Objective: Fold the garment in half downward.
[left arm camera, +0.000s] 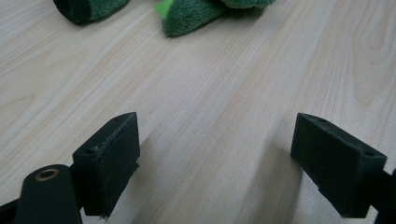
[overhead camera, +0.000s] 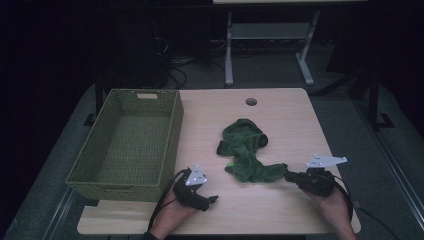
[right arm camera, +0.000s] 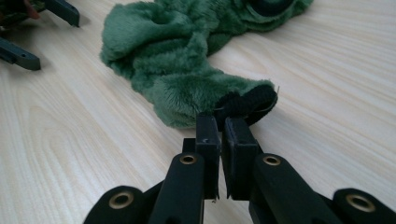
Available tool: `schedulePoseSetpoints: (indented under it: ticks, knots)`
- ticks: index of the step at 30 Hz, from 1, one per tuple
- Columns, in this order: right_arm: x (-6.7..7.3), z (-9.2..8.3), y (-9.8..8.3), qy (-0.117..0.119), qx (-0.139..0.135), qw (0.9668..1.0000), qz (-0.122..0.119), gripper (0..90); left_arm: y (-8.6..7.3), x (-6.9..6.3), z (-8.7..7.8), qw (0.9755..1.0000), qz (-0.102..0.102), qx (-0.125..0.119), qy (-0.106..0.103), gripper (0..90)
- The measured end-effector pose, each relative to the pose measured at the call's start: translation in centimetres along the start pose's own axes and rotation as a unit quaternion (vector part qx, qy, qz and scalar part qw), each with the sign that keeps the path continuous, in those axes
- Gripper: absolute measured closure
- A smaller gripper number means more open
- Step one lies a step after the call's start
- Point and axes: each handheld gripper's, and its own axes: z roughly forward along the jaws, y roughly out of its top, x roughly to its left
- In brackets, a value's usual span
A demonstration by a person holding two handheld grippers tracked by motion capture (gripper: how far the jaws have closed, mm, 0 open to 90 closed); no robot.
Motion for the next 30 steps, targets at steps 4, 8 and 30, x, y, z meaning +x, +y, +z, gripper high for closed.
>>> schedulePoseSetpoints:
  ticks: [4,8,30]
  knots:
    - [0.4,-0.2,0.6,0.002,-0.012,0.9999,-0.012,85.5,0.0,0.0,0.0,1.0,0.001,0.001,0.0,15.0]
    - [1.1,-0.3,1.6,0.009,-0.022,0.9992,-0.032,85.8,0.0,0.0,0.0,1.0,0.003,0.002,0.0,15.0]
    - [3.7,2.4,6.3,0.053,-0.045,0.9935,-0.09,85.8,0.0,0.0,0.0,1.0,0.001,0.0,0.0,14.9]
